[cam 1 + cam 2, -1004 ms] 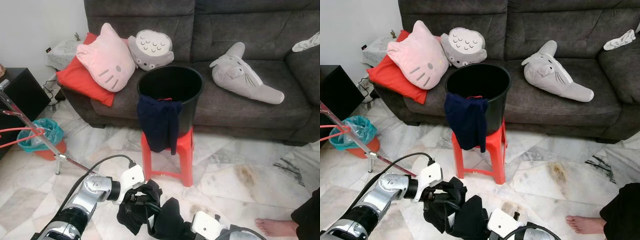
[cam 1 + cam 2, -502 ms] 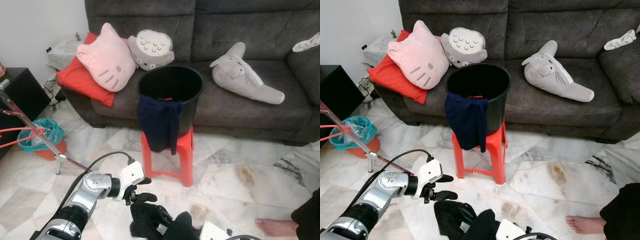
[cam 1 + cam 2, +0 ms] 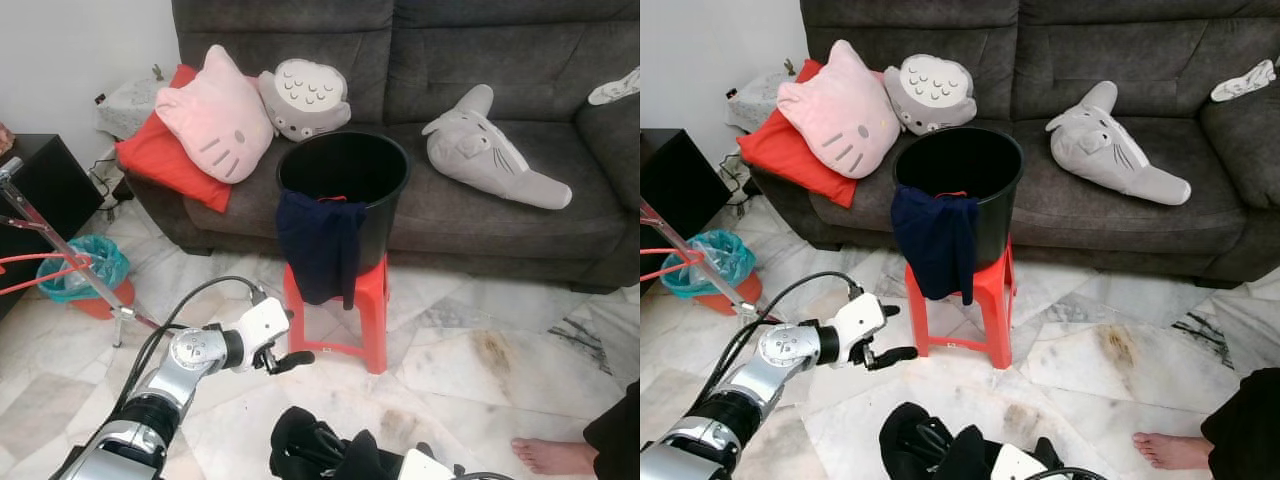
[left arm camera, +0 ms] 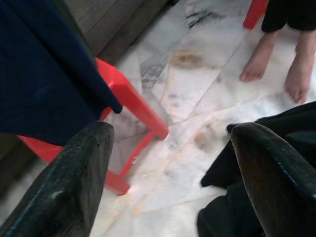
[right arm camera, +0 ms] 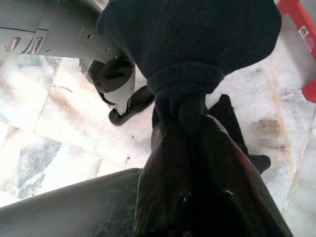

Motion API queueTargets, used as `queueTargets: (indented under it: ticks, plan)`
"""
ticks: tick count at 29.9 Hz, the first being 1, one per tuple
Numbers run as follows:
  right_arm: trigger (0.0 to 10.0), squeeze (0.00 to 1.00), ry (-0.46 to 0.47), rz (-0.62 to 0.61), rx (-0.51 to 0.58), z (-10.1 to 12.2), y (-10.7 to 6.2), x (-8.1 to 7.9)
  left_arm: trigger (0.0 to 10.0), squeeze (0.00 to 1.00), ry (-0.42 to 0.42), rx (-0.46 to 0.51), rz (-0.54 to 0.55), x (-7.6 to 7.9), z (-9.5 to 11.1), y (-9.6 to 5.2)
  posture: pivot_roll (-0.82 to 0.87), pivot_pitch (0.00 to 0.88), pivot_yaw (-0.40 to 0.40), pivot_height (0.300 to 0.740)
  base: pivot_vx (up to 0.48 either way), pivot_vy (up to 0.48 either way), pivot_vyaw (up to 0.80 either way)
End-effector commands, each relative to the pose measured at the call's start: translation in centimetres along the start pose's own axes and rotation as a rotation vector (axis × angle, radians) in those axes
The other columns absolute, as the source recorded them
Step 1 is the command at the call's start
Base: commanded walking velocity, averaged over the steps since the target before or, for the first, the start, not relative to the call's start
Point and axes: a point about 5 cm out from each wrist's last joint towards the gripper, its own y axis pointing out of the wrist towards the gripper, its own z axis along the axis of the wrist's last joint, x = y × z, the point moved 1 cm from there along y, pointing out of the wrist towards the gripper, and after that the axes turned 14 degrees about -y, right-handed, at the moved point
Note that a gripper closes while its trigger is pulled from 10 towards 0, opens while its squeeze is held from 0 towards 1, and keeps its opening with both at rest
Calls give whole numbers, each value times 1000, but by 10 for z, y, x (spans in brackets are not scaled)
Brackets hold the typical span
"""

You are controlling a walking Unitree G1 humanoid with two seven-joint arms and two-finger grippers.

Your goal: Hang hanger

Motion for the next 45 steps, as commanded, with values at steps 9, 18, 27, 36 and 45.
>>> queueTargets:
  ticks: [9, 18, 27, 36, 45]
  plan:
    - [10000, 0, -37, -235, 38, 9, -3, 34, 10000, 0, 79, 134, 280, -15, 13, 0, -68, 53, 107, 740, 0, 0, 0]
    - [10000, 0, -83, -437, 81, 22, -13, 63, 10000, 0, 73, 174, 380, -11, 6, 0, -72, 45, 106, 740, 0, 0, 0]
    - [10000, 0, -150, -550, 384, 63, -30, 72, 10000, 0, 22, 142, 381, -6, -8, -1, -81, 31, 105, 740, 0, 0, 0]
    - [10000, 0, -197, -492, 436, 64, -31, 61, 10000, 0, 33, 91, 306, -14, -10, -10, -75, 34, 102, 740, 0, 0, 0]
    - [10000, 0, -200, -470, 432, 56, -34, 60, 10000, 0, 62, 75, 291, -27, -6, -21, -71, 44, 101, 740, 0, 0, 0]
